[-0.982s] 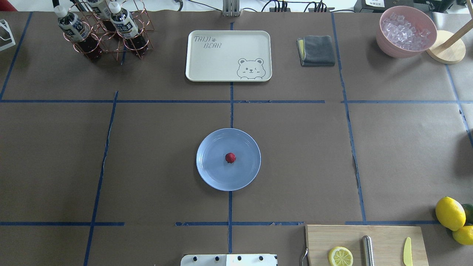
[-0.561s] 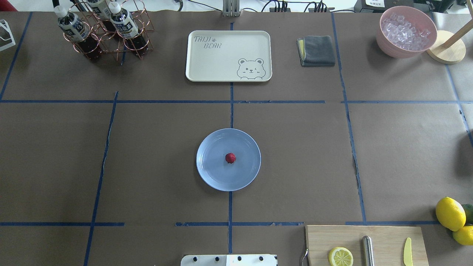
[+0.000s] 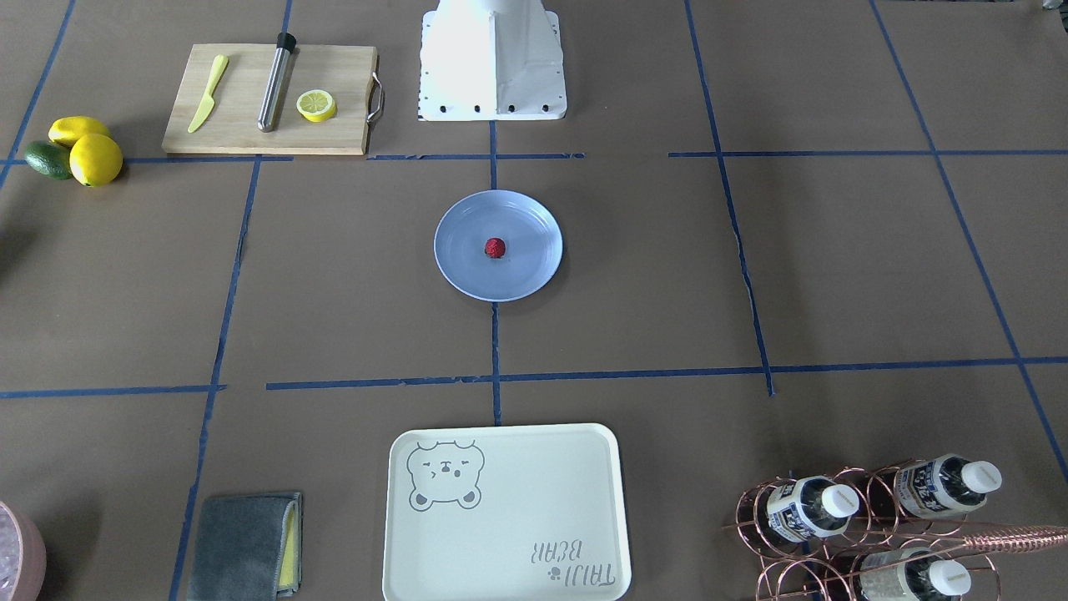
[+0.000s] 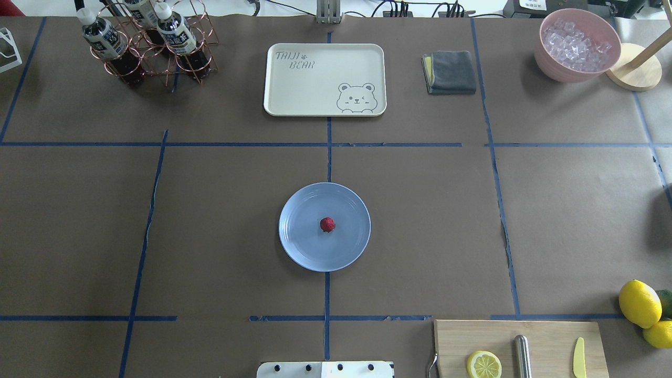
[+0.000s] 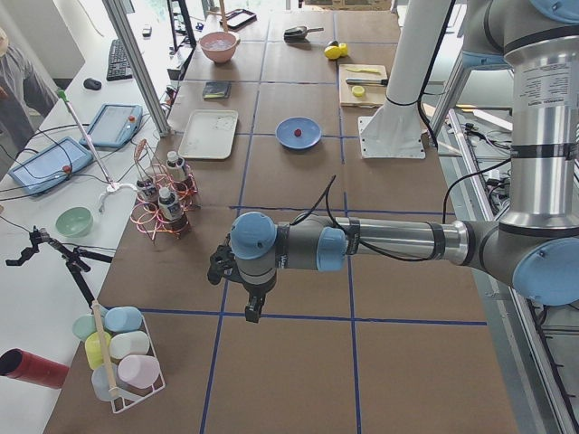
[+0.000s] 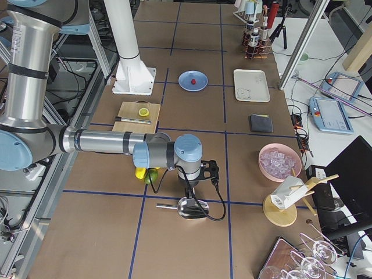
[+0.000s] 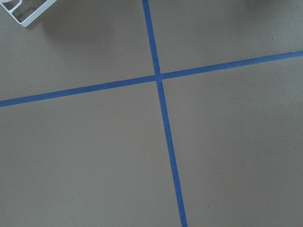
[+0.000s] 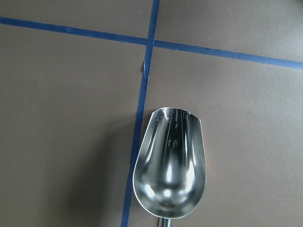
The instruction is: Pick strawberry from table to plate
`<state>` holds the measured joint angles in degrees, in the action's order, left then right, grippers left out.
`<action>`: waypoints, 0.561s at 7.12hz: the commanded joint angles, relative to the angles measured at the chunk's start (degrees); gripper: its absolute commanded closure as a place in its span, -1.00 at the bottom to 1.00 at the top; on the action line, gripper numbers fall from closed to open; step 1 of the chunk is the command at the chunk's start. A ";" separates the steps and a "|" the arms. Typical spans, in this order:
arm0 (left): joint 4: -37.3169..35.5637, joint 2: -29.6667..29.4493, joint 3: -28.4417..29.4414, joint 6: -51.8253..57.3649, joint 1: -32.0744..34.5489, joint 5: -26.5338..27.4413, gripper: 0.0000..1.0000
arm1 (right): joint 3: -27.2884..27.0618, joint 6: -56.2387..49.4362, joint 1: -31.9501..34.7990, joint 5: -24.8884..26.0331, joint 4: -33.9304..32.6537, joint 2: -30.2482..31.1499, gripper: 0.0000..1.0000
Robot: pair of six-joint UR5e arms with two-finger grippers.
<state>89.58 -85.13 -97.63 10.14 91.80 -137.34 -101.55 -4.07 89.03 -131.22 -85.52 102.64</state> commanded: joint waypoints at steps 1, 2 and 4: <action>0.06 0.05 -0.36 -0.03 -0.04 0.14 -1.00 | 0.03 0.02 0.00 -0.09 0.00 0.02 -1.00; 0.07 0.05 -0.45 -0.03 -0.04 0.14 -1.00 | 0.12 0.02 0.00 -0.09 0.00 0.02 -1.00; 0.07 0.05 -0.45 -0.03 -0.04 0.14 -1.00 | 0.30 0.02 0.00 -0.09 0.00 -0.07 -1.00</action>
<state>89.65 -85.08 -98.06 10.11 91.76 -137.20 -101.32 -4.04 89.03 -131.35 -85.52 102.64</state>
